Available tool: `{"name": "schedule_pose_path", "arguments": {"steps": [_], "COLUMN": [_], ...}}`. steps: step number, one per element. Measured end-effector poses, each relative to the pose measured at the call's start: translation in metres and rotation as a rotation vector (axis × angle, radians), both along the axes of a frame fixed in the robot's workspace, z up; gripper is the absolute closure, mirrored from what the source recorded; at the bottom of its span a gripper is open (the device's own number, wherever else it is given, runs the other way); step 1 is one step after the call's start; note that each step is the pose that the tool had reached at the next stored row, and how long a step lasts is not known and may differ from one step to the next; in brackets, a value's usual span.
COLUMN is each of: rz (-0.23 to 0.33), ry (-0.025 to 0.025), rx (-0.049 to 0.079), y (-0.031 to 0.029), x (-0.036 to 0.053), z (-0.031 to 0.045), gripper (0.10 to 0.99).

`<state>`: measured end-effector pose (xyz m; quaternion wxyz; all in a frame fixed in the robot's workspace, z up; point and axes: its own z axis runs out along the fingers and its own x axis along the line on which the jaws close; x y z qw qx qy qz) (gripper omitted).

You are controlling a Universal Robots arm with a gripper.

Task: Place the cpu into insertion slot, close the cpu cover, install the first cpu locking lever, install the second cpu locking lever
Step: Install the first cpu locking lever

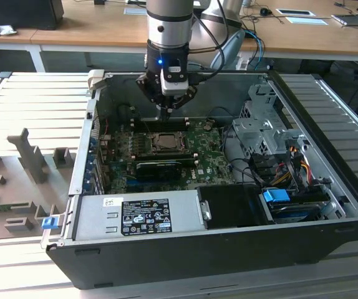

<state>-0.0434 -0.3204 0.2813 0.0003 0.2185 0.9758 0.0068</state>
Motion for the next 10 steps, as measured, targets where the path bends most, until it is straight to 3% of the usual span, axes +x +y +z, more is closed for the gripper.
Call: {"name": "schedule_pose_path", "arguments": {"steps": [3,7,10], "rz": [0.068,0.228,0.293], "ry": [0.0001,0.0000,0.0000], "rx": [0.000,0.000,0.000], "y": [-0.0001,0.0000,0.0000], "x": [-0.0007,-0.0007,-0.0007], "z": [-0.0002,-0.0010,-0.0011], "gripper": [0.980,0.980,0.980]}}
